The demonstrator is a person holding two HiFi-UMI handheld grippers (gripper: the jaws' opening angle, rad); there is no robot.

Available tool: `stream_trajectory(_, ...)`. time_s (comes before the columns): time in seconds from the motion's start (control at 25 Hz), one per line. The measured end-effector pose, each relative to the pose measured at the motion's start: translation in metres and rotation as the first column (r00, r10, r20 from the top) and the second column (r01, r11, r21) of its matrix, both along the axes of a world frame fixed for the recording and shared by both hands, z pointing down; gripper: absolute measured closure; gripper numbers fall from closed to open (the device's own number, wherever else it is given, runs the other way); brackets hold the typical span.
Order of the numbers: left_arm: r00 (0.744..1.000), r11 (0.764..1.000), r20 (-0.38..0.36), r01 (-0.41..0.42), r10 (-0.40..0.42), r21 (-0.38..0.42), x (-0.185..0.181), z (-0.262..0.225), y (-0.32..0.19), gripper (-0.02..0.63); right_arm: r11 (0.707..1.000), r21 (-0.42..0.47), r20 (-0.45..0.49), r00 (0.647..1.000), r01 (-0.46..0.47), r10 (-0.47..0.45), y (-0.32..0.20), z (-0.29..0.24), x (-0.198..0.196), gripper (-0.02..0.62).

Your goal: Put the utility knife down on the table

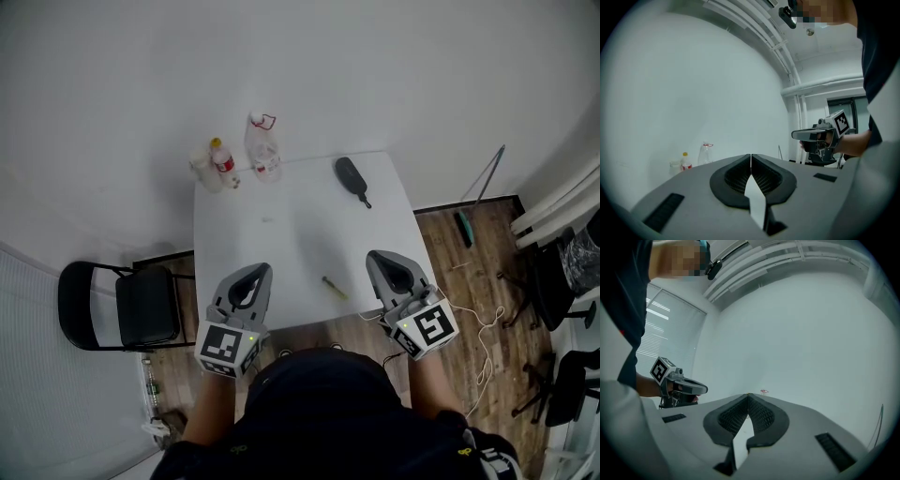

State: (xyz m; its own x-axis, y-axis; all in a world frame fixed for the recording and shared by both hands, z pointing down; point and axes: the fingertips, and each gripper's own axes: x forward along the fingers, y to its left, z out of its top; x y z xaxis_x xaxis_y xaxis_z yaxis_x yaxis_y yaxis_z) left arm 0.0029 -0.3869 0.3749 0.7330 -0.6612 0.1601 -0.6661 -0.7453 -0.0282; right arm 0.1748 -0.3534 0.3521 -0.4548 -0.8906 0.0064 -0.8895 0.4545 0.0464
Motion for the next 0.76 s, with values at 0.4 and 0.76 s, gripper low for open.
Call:
stream_trajectory(0.4,1.000,1.000,-0.001,0.006,-0.006,-0.006,-0.002,0.001,0.004,0.583,0.999,-0.032,-0.002,1.000,0.016,-0.016,-0.001,0.006,-0.004,0.574)
stream_trajectory(0.76,1.000,1.000,-0.002,0.007,-0.007,-0.007,-0.002,-0.002,0.004,0.583,0.997,-0.057,-0.006,0.999,0.048,-0.049,-0.001,0.013,-0.012,0.574)
